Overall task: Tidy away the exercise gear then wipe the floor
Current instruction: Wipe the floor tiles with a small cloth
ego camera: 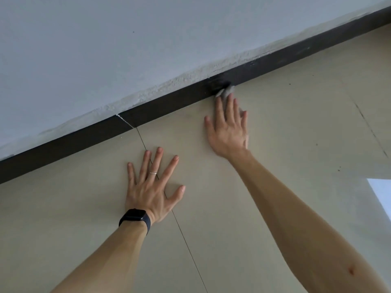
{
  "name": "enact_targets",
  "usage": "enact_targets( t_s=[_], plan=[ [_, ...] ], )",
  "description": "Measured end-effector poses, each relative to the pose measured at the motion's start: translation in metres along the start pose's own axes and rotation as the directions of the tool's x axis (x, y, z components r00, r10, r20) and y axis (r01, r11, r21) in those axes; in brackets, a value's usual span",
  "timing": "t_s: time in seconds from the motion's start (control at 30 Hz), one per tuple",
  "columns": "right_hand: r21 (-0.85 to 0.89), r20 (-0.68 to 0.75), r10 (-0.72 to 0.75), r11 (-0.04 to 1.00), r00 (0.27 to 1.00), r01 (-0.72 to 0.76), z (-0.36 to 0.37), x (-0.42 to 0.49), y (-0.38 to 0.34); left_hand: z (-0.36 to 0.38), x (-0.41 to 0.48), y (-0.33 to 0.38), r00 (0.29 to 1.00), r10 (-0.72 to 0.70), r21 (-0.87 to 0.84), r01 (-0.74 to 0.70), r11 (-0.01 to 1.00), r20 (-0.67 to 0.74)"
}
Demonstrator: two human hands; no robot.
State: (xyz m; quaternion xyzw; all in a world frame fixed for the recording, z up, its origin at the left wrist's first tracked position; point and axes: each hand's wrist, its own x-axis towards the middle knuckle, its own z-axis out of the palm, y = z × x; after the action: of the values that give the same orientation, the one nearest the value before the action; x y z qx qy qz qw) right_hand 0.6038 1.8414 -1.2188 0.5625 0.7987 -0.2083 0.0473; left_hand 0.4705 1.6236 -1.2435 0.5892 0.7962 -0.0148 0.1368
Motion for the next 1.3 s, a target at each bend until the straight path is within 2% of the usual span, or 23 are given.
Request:
enact_targets(
  t_s=[0.07, 0.13, 0.17, 0.23, 0.3, 0.33, 0.4, 0.43, 0.5, 0.57, 0.6, 0.67, 0.73, 0.77, 0.83, 0.9, 0.97, 1.0, 1.03, 1.1, 1.17, 1.2, 1.3],
  plan=[
    [-0.078, 0.087, -0.248, 0.964, 0.965, 0.254, 0.005, -0.032, 0.000, -0.001, 0.000, 0.001, 1.000, -0.002, -0.007, 0.002, 1.000, 0.002],
    [-0.143, 0.141, -0.363, 0.913, 0.921, 0.382, -0.004, -0.032, 0.026, 0.000, 0.000, 0.001, 1.000, 0.001, -0.002, -0.001, 1.000, 0.000],
    [-0.157, 0.124, -0.319, 0.929, 0.940, 0.336, -0.012, -0.023, 0.044, 0.000, 0.000, 0.001, 1.000, 0.006, 0.008, -0.006, 1.000, 0.002],
    [-0.121, 0.046, -0.050, 0.991, 0.998, 0.055, -0.027, 0.000, 0.074, 0.001, -0.001, -0.001, 1.000, 0.011, 0.019, -0.011, 1.000, 0.001],
    [-0.022, -0.020, 0.211, 0.977, 0.977, -0.211, -0.028, 0.003, 0.086, 0.001, -0.001, -0.001, 1.000, 0.010, 0.017, -0.010, 1.000, 0.001],
    [0.011, -0.039, 0.246, 0.969, 0.969, -0.246, -0.021, -0.010, 0.079, 0.000, -0.001, 0.000, 1.000, 0.013, 0.014, -0.013, 1.000, 0.003],
    [0.028, -0.056, 0.117, 0.993, 0.992, -0.115, 0.004, -0.058, 0.051, -0.001, -0.001, 0.000, 1.000, 0.007, 0.009, -0.007, 1.000, 0.007],
    [0.021, -0.030, -0.023, 0.999, 0.999, 0.024, 0.017, -0.090, 0.038, -0.001, 0.000, 0.001, 1.000, 0.005, 0.007, -0.005, 1.000, 0.007],
    [-0.047, 0.065, -0.294, 0.954, 0.954, 0.297, 0.033, -0.146, 0.034, 0.000, -0.002, 0.002, 1.000, 0.005, -0.004, -0.005, 1.000, -0.005],
    [-0.115, 0.106, -0.361, 0.921, 0.926, 0.372, 0.030, -0.151, 0.063, 0.001, -0.003, 0.001, 1.000, 0.011, -0.009, -0.011, 1.000, -0.013],
    [-0.147, 0.074, -0.293, 0.942, 0.953, 0.301, 0.024, -0.143, 0.082, 0.002, -0.003, 0.001, 1.000, 0.014, -0.004, -0.014, 1.000, -0.011],
    [-0.099, -0.001, -0.007, 0.995, 1.000, 0.007, 0.008, -0.126, 0.116, 0.002, -0.003, 0.000, 1.000, 0.011, 0.006, -0.011, 1.000, -0.002],
    [0.040, -0.037, 0.255, 0.966, 0.966, -0.254, 0.003, -0.123, 0.131, 0.002, -0.003, 0.000, 1.000, 0.001, 0.008, -0.001, 1.000, -0.007],
    [0.075, -0.050, 0.302, 0.952, 0.952, -0.298, 0.008, -0.133, 0.126, 0.003, -0.004, 0.000, 1.000, 0.003, 0.010, -0.003, 1.000, -0.010],
    [0.078, -0.044, 0.225, 0.972, 0.973, -0.221, 0.029, -0.174, 0.097, 0.001, -0.006, 0.000, 1.000, 0.018, -0.003, -0.018, 1.000, -0.003],
    [0.056, 0.008, -0.004, 0.998, 1.000, 0.003, 0.051, -0.230, 0.066, -0.001, -0.004, -0.001, 0.999, 0.036, -0.020, -0.035, 0.999, 0.030],
    [-0.007, 0.066, -0.188, 0.982, 0.980, 0.188, 0.060, -0.272, 0.063, -0.005, -0.006, 0.001, 0.998, 0.052, 0.045, -0.053, 0.998, 0.038],
    [-0.033, 0.092, -0.218, 0.975, 0.972, 0.222, 0.056, -0.277, 0.075, -0.005, -0.012, 0.004, 0.997, 0.074, 0.076, -0.076, 0.994, 0.024],
    [-0.064, 0.103, -0.188, 0.979, 0.977, 0.195, 0.050, -0.273, 0.091, -0.003, -0.023, 0.010, 0.994, 0.113, 0.088, -0.113, 0.990, 0.004],
    [-0.059, 0.064, 0.021, 0.998, 0.998, -0.018, 0.037, -0.263, 0.124, 0.009, -0.062, 0.030, 0.966, 0.258, 0.070, -0.257, 0.964, -0.008],
    [0.022, 0.056, 0.293, 0.955, 0.954, -0.295, 0.024, -0.253, 0.153, 0.028, -0.109, 0.054, 0.925, 0.381, 0.052, -0.381, 0.923, 0.016],
    [0.044, 0.060, 0.372, 0.926, 0.926, -0.375, 0.020, -0.252, 0.160, 0.036, -0.126, 0.063, 0.918, 0.396, 0.045, -0.396, 0.917, 0.023],
    [0.083, 0.084, 0.394, 0.913, 0.915, -0.400, 0.031, -0.279, 0.148, 0.050, -0.140, 0.071, 0.940, 0.341, 0.002, -0.341, 0.940, 0.018]
  ],
)
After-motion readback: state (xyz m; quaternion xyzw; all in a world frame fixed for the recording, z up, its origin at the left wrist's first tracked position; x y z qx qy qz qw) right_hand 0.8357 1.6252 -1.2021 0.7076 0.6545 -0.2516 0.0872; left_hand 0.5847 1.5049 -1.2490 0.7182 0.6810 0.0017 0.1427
